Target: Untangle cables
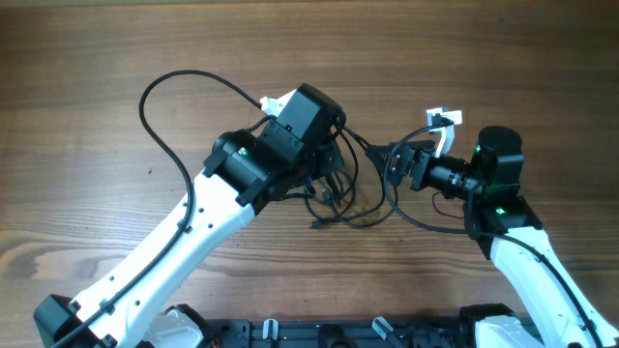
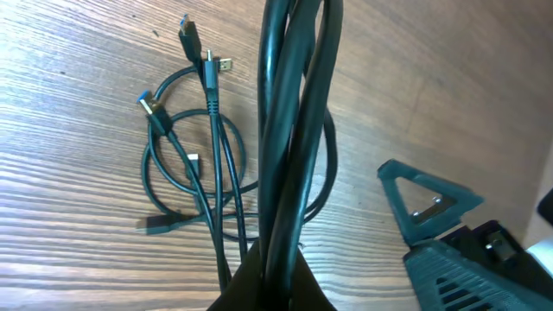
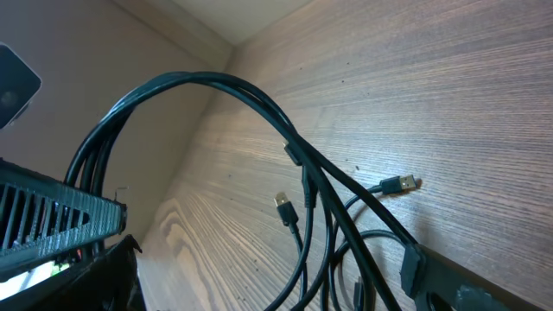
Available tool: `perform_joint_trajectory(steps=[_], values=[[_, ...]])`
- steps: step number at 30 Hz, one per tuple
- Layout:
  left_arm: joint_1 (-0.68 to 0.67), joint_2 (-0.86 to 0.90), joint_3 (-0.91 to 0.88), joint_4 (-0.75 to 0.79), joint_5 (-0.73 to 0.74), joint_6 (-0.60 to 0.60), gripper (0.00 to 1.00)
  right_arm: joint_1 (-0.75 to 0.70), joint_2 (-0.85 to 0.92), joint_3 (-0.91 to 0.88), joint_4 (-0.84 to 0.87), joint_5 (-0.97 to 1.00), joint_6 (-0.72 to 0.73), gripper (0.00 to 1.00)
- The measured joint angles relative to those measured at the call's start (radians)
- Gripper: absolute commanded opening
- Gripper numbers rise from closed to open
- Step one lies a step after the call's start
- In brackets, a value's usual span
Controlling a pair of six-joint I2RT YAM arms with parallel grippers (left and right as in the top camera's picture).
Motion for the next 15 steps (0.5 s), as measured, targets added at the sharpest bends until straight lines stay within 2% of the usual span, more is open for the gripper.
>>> perform_joint_trajectory(steps=[15], values=[[0.0,0.0,0.0,-0.116,-0.048,0.116,0.04,0.0,0.0,0.0,0.0,0.0,0.0,1.0]])
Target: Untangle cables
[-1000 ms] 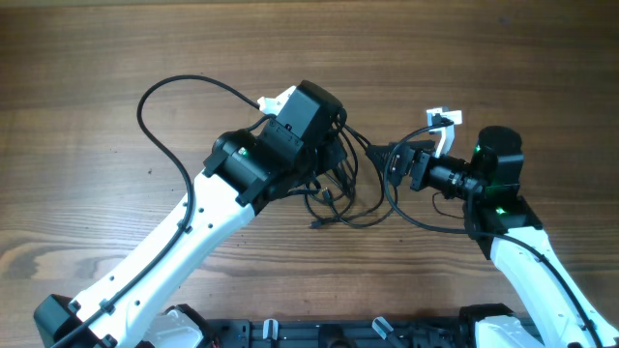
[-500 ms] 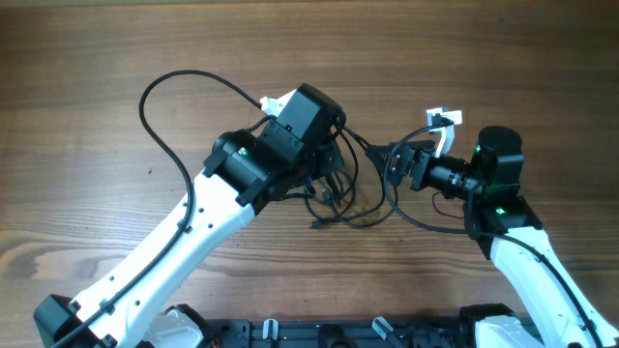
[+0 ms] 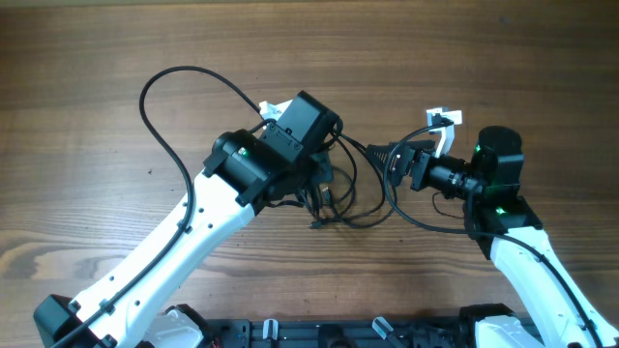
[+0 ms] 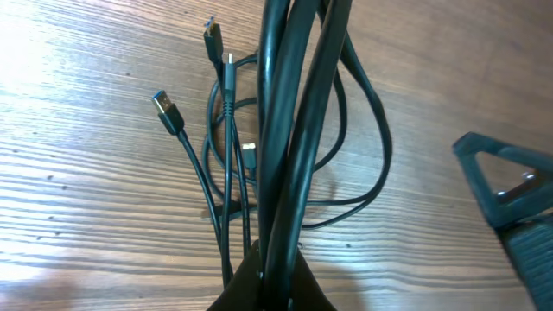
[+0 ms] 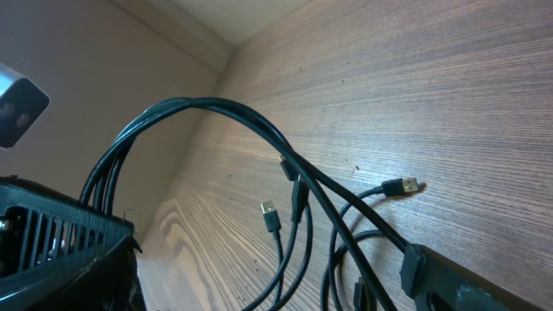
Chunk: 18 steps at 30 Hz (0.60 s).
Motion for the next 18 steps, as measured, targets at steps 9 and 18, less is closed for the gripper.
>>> perform_joint_trajectory(steps=[9,18], values=[[0.0,0.0,0.0,-0.1,-0.141,0.026,0.04,0.0,0.0,0.0,0.0,0.0,0.0,1.0],[0.0,0.0,0.0,-0.134,-0.252,0.026,0.04,0.0,0.0,0.0,0.0,0.0,0.0,1.0]])
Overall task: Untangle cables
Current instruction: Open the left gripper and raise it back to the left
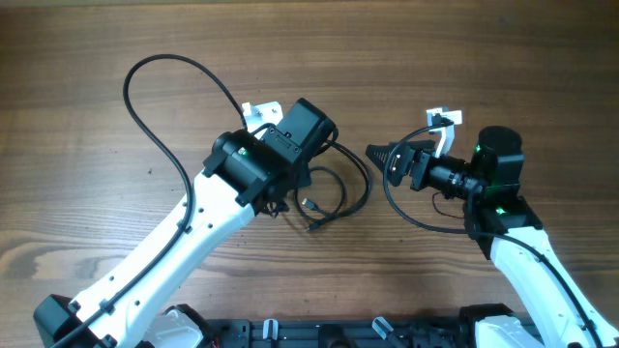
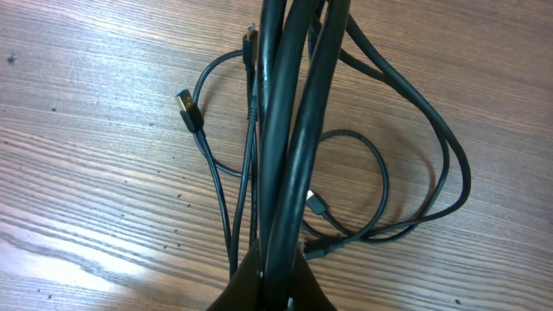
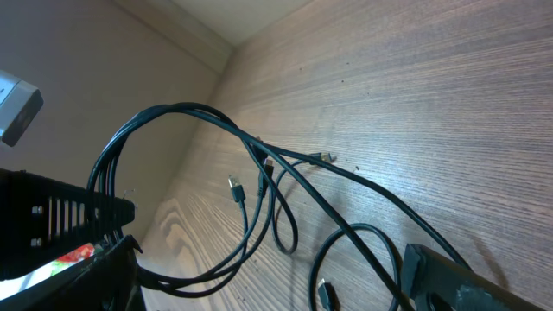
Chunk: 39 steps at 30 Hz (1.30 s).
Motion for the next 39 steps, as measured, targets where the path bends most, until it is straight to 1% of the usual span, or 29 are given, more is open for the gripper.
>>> perform_joint_trajectory(steps=[10,20,22,23,25,26,30,31,32,33,34,39], values=[[0.0,0.0,-0.003,0.0,-0.006,0.0,0.04,0.0,0.0,0.0,0.0,0.008,0.0,1.0],[0.0,0.0,-0.091,0.005,-0.006,-0.013,0.05,0.0,0.0,0.0,0.0,0.018,0.0,1.0],[0.0,0.0,-0.093,0.014,-0.006,-0.022,0.22,0.0,0.0,0.0,0.0,0.026,0.0,1.0],[0.0,0.0,-0.093,0.018,-0.006,-0.028,0.27,0.0,0.0,0.0,-0.002,0.027,0.0,1.0],[0.0,0.0,-0.093,0.029,-0.006,-0.036,0.58,0.0,0.0,0.0,-0.009,0.03,0.0,1.0],[0.0,0.0,-0.093,0.028,-0.006,-0.036,0.62,0.0,0.0,0.0,-0.015,0.031,0.0,1.0],[0.0,0.0,-0.093,0.039,0.002,-0.043,0.7,0.0,0.0,0.0,-0.039,0.034,0.0,1.0],[0.0,0.0,-0.093,0.043,0.003,-0.044,0.75,0.0,0.0,0.0,-0.04,0.034,0.0,1.0],[0.0,0.0,-0.093,0.044,0.003,-0.046,0.8,0.0,0.0,0.0,-0.04,0.034,0.0,1.0],[0.0,0.0,-0.093,0.052,0.005,-0.047,0.89,0.0,0.0,0.0,-0.04,0.034,0.0,1.0],[0.0,0.0,-0.093,0.055,0.006,-0.049,1.0,0.0,0.0,0.0,-0.04,0.034,0.0,1.0],[0.0,0.0,-0.094,0.105,0.01,-0.046,1.0,0.0,0.0,0.0,-0.048,0.051,0.0,1.0]])
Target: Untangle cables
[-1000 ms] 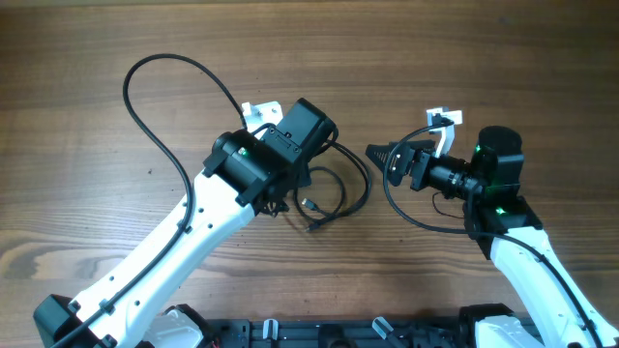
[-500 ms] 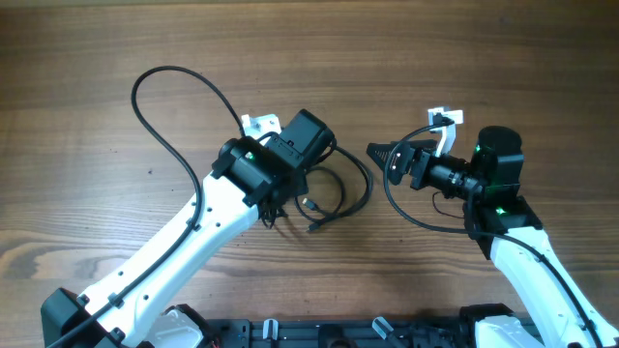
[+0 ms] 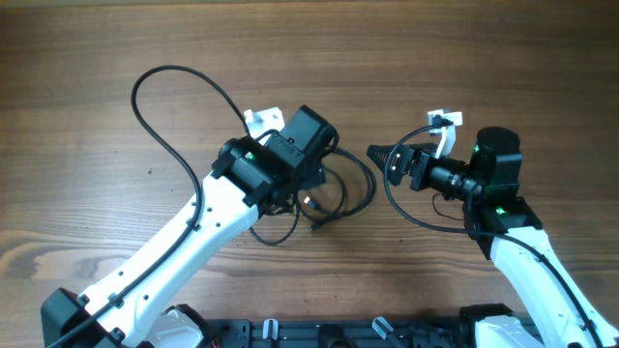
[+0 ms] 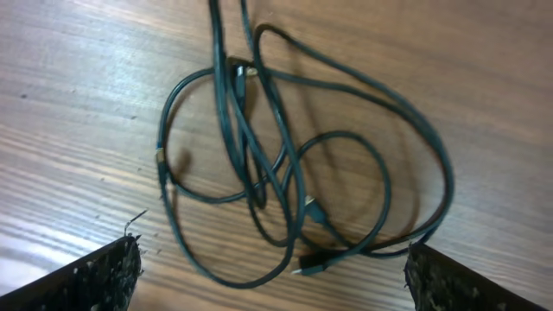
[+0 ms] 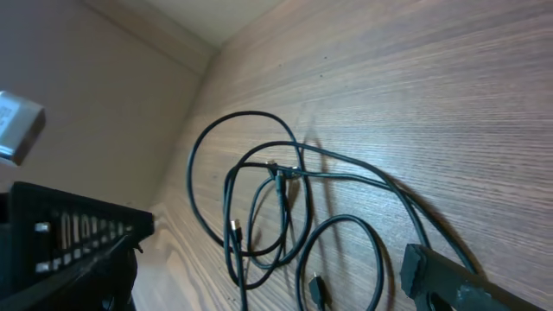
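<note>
A tangle of thin black cables (image 3: 321, 198) lies on the wooden table, its USB plugs loose among the loops (image 4: 313, 207). One long strand (image 3: 145, 82) arcs far out to the left. My left gripper (image 4: 272, 268) hovers over the tangle, open, with nothing between its fingers; in the overhead view it sits under the wrist camera (image 3: 311, 162). My right gripper (image 3: 382, 157) stands open to the right of the tangle, apart from it. Its fingers (image 5: 436, 275) frame the cables (image 5: 276, 173) lying beyond.
The wooden table (image 3: 77, 193) carries nothing else. A black cable loop (image 3: 416, 220) hangs under my right arm. A white tag (image 3: 259, 118) shows beside the left wrist. The arm bases run along the front edge (image 3: 319, 333).
My left gripper was shut on the cable bundle, holding it up. Now it is open and the bundle lies spread on the table. The long left loop shifted slightly right. The right arm is unchanged.
My left gripper held the bundle close to the open right gripper, strands arching between its fingers. Then the left gripper stood further left with the bundle, clear of the right gripper. Now the bundle is released on the table.
</note>
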Available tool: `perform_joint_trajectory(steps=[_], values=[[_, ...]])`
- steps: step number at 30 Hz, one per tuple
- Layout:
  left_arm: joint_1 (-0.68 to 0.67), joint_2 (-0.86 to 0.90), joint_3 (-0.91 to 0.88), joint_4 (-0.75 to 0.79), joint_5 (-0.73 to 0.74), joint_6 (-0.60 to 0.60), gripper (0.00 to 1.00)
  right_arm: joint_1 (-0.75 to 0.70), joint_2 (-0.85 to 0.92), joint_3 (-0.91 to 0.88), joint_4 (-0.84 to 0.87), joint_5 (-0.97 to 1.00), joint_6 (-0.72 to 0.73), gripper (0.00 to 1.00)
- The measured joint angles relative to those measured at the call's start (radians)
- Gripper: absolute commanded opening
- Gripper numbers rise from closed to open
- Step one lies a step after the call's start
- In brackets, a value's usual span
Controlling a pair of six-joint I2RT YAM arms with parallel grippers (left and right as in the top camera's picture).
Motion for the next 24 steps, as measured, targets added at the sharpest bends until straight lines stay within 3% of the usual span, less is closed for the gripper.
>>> perform_joint_trajectory(steps=[3,7,13,24], values=[[0.002,0.0,0.0,0.05,0.0,-0.004,1.0,0.0,0.0,0.0,-0.003,0.01,0.0,1.0],[0.056,0.0,0.0,0.055,0.007,-0.1,1.0,0.0,0.0,0.0,-0.007,0.01,0.001,1.0],[0.242,-0.026,0.0,0.032,0.022,-0.177,1.0,0.0,0.0,0.0,-0.007,0.009,0.023,1.0],[0.525,-0.034,0.0,-0.003,0.021,-0.173,1.0,0.053,0.0,0.002,-0.008,-0.086,0.049,1.0]])
